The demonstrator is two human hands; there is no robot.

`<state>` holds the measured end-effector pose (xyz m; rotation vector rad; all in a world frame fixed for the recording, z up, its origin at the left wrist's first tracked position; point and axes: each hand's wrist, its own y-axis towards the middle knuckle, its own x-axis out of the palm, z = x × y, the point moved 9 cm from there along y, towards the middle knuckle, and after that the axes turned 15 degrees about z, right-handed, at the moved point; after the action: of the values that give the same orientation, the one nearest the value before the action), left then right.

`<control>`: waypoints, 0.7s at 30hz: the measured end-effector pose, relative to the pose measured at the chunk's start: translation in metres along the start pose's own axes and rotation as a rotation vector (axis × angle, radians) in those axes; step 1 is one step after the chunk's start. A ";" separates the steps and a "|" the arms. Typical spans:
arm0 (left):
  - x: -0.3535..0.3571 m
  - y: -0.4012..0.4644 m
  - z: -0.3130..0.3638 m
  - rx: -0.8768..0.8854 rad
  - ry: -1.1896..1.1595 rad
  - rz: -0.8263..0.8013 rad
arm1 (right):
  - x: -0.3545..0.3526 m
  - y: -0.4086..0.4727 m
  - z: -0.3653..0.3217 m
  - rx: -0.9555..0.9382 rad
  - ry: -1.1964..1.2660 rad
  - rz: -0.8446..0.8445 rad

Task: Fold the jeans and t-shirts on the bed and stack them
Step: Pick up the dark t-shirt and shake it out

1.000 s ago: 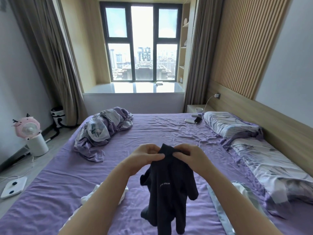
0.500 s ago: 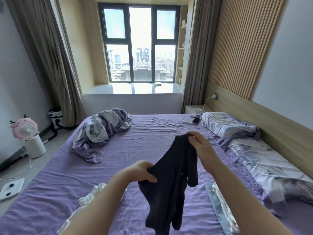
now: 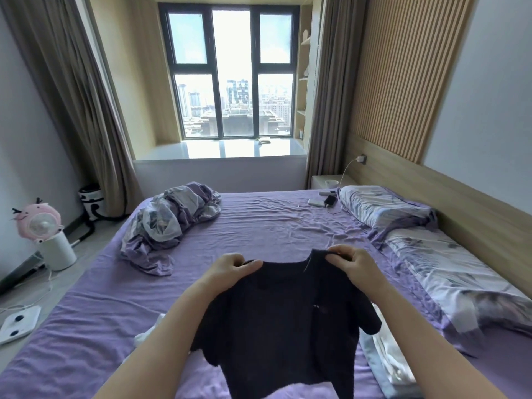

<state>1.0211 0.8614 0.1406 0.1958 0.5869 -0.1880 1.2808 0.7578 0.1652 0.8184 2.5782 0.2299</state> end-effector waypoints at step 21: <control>-0.032 -0.042 0.002 -0.046 0.138 -0.407 | -0.006 -0.015 -0.005 -0.142 -0.076 0.156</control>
<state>0.9863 0.8244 0.1550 0.0422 0.7642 -0.5581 1.2752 0.7424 0.1680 0.9565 2.3981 0.4153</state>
